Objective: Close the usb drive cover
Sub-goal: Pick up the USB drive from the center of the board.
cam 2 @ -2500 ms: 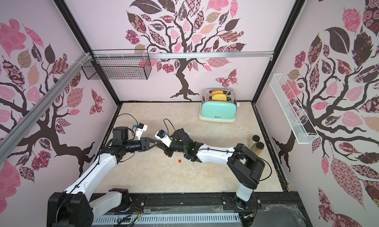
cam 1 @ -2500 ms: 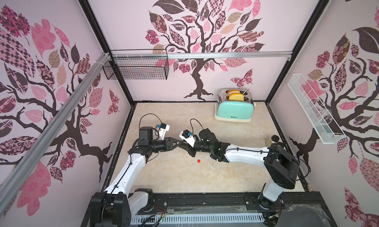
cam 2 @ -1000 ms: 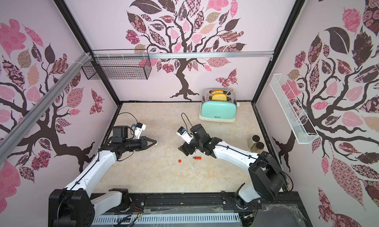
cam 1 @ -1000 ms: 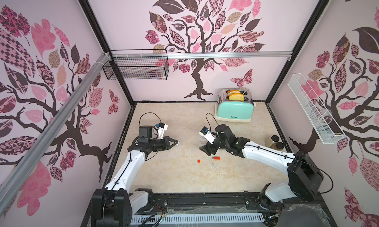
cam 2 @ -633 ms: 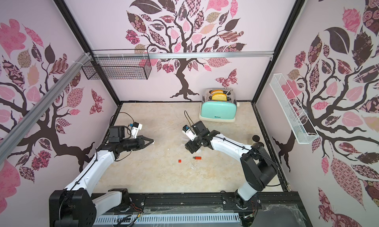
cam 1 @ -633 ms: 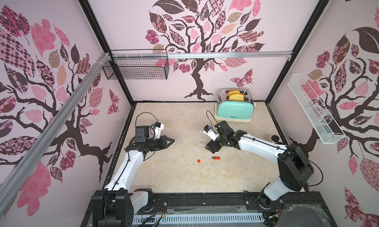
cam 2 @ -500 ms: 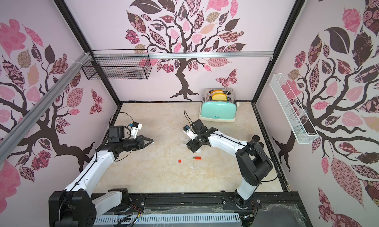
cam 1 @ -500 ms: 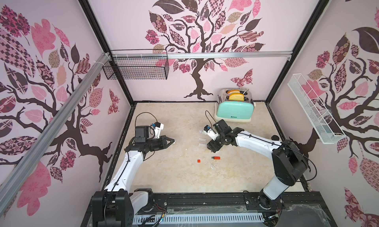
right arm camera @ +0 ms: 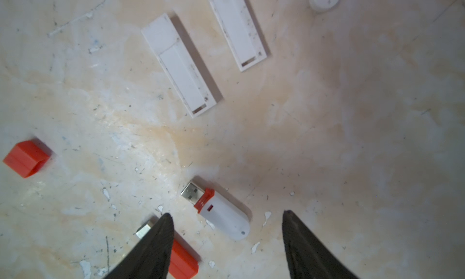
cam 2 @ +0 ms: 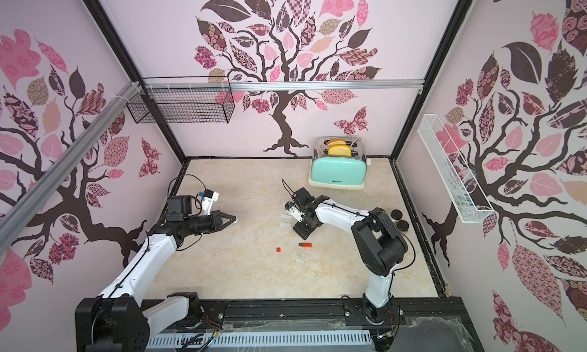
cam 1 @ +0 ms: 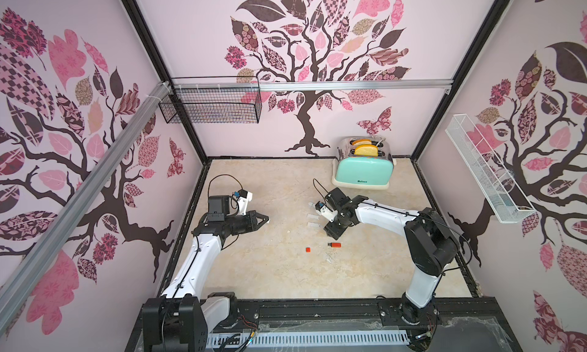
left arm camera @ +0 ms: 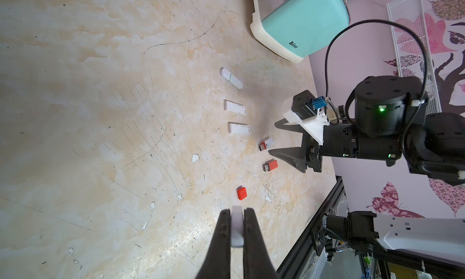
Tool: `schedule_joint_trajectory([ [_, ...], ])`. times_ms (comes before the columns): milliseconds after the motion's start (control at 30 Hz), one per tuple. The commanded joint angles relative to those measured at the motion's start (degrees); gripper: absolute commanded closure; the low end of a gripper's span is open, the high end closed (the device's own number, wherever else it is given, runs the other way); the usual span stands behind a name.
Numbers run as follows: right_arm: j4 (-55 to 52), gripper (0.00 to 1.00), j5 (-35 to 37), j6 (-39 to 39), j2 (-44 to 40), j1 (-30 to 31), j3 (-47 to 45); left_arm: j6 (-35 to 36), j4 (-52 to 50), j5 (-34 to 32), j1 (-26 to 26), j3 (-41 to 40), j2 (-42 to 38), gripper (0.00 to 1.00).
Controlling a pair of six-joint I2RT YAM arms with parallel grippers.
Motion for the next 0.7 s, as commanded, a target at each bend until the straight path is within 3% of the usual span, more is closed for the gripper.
schedule_joint_trajectory([
  [0,1.4,0.31,-1.0,-2.1,-0.2,-0.1,-0.2,1.2,0.5,0.0,0.3,0.4,-1.2,1.00],
  [467,1.4,0.41,-2.2,-2.9,2.4,0.1,-1.2,1.3,0.2,0.0,0.5,0.5,-1.6,1.00],
  [667,0.8,0.51,-1.5,-2.7,2.8,0.2,-1.3,1.2,0.6,0.2,0.5,0.1,-1.9,1.00],
])
